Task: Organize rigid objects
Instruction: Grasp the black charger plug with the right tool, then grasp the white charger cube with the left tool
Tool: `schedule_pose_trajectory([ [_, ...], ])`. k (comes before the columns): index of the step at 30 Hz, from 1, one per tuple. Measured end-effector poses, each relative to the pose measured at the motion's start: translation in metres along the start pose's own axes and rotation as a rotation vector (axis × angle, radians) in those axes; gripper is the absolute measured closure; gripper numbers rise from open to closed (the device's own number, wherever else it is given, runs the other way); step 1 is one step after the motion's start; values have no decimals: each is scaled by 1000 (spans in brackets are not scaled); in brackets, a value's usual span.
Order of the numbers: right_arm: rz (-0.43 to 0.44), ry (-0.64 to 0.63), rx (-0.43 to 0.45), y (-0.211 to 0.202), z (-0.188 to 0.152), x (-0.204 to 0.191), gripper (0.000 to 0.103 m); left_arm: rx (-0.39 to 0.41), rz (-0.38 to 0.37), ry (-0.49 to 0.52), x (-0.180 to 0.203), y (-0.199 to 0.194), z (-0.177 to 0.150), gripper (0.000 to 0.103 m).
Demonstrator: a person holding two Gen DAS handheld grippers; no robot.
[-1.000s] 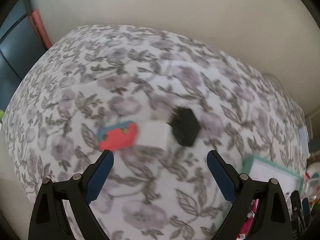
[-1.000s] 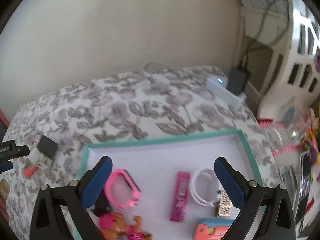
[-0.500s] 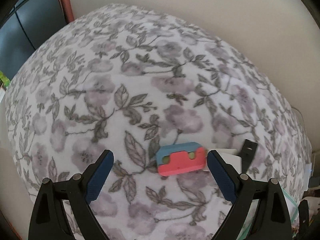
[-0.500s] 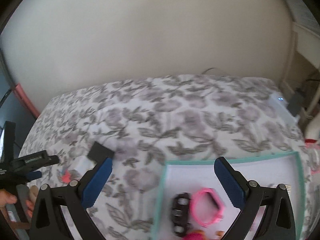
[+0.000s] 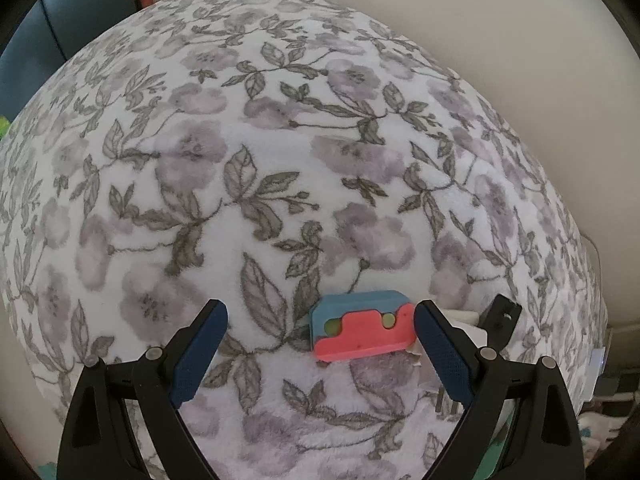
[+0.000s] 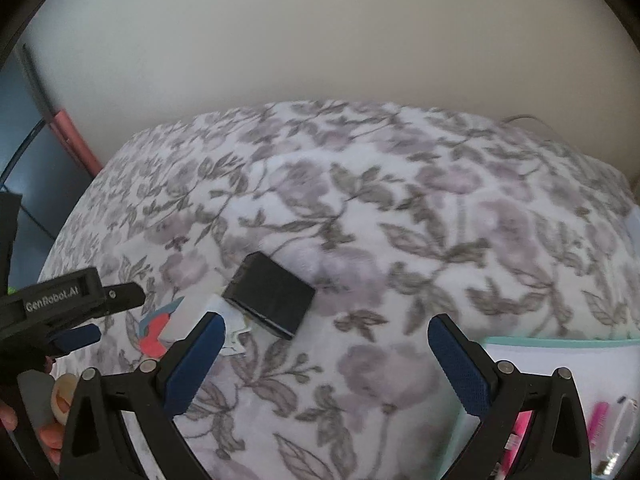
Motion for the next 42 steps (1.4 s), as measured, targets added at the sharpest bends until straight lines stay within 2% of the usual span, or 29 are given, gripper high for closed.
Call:
schedule_pose_trajectory([
  [5,61,16,-14,17,6,-8,3,-8,-18,-37,-2,3,2,8],
  [12,183,158,-34,36,13,-2,4,-4,-11,-79,-8,5,7,8],
  [14,193,188,-44,41,12,0,9,-4,-10,-81,-8,5,7,8],
  [21,269,286,-67,53,12,0,10,-6,-12,-37,4,6,3,8],
  [25,286,339,-83,58,11,3,11,-16,-3,-20,8,10,0,8],
  [31,301,406,-88,61,9,8,18,-24,6,-14,9,14,-1,8],
  [34,351,450,-81,59,10,10,18,-23,9,-9,9,13,-1,8],
  [37,333,467,-88,61,10,11,24,-24,9,-4,10,13,-2,8],
  [40,356,489,-85,62,9,10,32,-25,6,11,14,14,-3,8],
  [42,346,477,-83,62,11,9,32,-27,0,20,16,14,-4,8],
])
Point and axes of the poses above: each gripper's, at about its wrist camera, not at the fingertips, and y roughly the way its jaws point, x to its right, z to its top, the point moved 3 cm from there along y, roughly the way its jaws point, and after that the axes turned 9 degrees about -y, right-handed, at the moved point
